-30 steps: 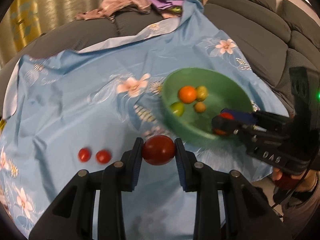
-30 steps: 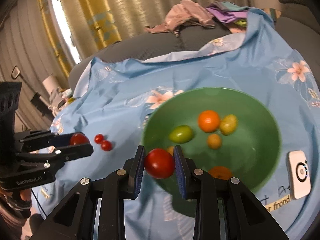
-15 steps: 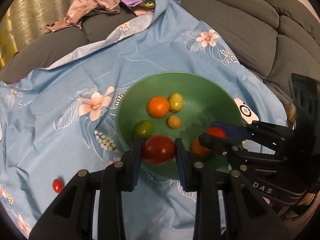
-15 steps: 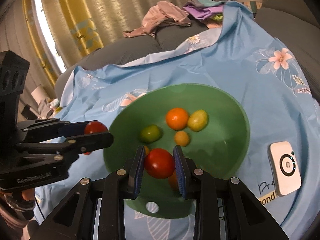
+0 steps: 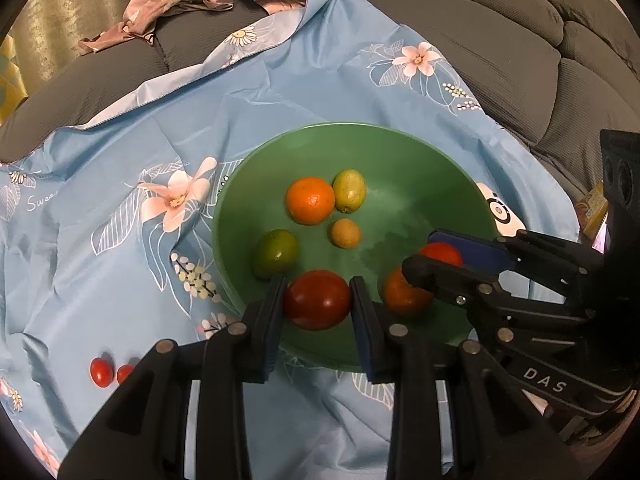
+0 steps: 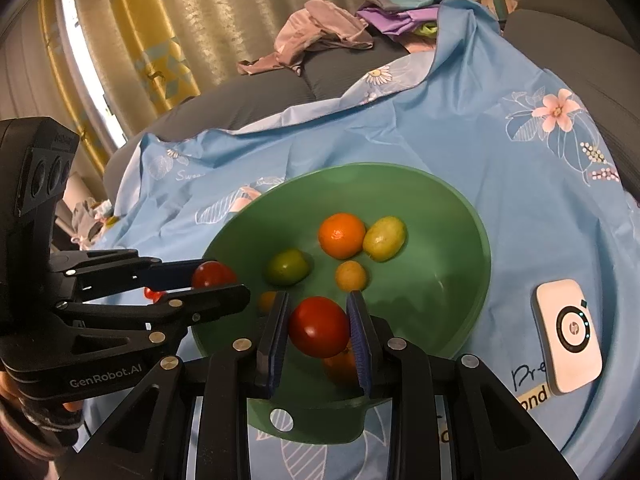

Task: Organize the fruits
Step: 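Carry both red cherry tomatoes to the green bowl and release them, then withdraw both tools from the bowl back over the last tomatoes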

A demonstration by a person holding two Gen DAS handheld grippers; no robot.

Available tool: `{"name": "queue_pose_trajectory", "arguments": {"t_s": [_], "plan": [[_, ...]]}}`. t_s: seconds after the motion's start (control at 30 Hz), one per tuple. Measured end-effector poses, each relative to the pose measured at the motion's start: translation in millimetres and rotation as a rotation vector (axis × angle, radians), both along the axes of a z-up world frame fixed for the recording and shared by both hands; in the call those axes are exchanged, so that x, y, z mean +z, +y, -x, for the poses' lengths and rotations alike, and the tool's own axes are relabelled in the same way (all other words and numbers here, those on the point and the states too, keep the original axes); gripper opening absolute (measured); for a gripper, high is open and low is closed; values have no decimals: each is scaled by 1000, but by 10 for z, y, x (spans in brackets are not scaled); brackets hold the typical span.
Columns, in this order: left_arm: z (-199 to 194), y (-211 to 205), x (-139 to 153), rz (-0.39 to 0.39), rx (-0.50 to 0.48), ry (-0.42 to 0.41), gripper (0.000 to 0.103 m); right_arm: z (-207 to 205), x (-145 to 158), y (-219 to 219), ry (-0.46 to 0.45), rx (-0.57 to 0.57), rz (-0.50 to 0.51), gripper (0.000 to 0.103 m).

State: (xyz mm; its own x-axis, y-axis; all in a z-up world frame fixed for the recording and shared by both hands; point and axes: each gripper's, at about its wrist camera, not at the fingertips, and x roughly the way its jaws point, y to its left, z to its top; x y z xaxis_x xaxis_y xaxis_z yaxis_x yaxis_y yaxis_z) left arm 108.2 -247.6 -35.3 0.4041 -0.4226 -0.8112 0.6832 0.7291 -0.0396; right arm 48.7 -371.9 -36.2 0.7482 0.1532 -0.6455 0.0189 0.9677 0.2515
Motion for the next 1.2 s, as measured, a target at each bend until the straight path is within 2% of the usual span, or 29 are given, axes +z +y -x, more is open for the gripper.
{"name": "queue_pose_trajectory", "arguments": {"t_s": [0.1, 0.13, 0.17, 0.3, 0.43, 0.63, 0.8, 0.93, 1.2], "plan": [[17, 16, 19, 8, 3, 1, 38, 5, 7, -7, 4, -4, -5, 31], [26, 23, 36, 11, 5, -1, 46, 12, 19, -11, 3, -5, -9, 31], [34, 27, 47, 11, 10, -6, 49, 16, 26, -11, 3, -6, -10, 31], [88, 70, 112, 21, 26, -19, 58, 67, 81, -12, -2, -17, -3, 32], [194, 176, 159, 20, 46, -37, 70, 145, 134, -2, -11, -24, 2, 32], [417, 578, 127, 9, 116, -27, 75, 241, 179, 80, -13, -5, 8, 33], [547, 1047, 55, -10, 234, -1, 79, 268, 175, 225, -4, 26, 7, 33], [640, 1358, 55, 3, 318, 10, 84, 307, 200, 413, -8, 75, 19, 33], [812, 1738, 45, 40, 373, 24, 86, 327, 192, 823, 13, 167, 53, 33]]}}
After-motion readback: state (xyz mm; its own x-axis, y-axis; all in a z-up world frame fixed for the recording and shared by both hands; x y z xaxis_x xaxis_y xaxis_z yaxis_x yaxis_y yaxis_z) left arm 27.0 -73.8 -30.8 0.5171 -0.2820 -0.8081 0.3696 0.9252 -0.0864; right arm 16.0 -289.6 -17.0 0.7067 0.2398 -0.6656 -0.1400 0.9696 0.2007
